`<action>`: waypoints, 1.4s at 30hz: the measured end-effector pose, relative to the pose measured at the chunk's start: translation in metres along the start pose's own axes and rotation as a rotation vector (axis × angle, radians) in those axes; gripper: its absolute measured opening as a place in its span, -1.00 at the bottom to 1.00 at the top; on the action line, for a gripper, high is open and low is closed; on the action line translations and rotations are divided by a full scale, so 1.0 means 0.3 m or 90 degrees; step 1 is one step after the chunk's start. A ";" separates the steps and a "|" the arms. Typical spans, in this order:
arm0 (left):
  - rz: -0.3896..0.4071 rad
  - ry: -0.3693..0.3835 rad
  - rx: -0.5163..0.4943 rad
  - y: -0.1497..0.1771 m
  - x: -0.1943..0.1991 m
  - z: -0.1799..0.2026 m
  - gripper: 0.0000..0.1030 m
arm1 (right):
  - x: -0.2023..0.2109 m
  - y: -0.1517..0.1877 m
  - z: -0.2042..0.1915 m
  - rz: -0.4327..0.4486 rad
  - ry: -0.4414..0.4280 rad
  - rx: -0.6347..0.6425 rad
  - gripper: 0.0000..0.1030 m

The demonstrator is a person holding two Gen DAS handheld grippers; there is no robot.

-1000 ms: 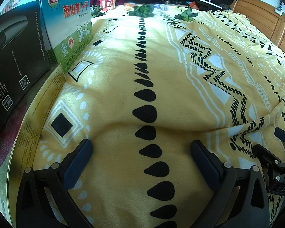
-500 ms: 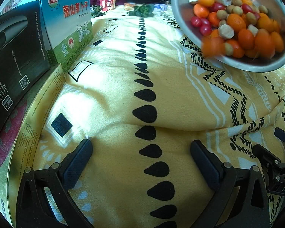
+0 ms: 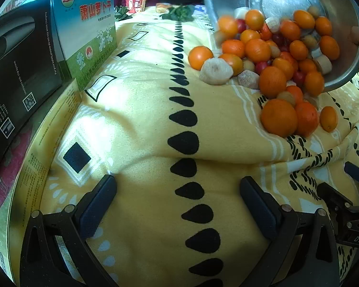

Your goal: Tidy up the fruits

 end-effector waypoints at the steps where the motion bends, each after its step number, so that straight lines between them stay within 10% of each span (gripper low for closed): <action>1: 0.000 -0.001 -0.001 -0.001 -0.002 0.000 1.00 | 0.000 0.001 0.000 0.000 0.000 0.000 1.00; 42: 0.000 -0.008 -0.004 0.001 0.007 0.015 1.00 | 0.003 0.000 0.004 -0.001 -0.001 0.002 1.00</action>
Point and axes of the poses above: each gripper's, at about its wrist camera, not at the fingertips, and x roughly against the way its jaws point, z to its right, y to its underside, the point moved 1 cm from there along -x, roughly the way its jaws point, and after that the axes turned 4 degrees about -x, right-handed, at the moved point
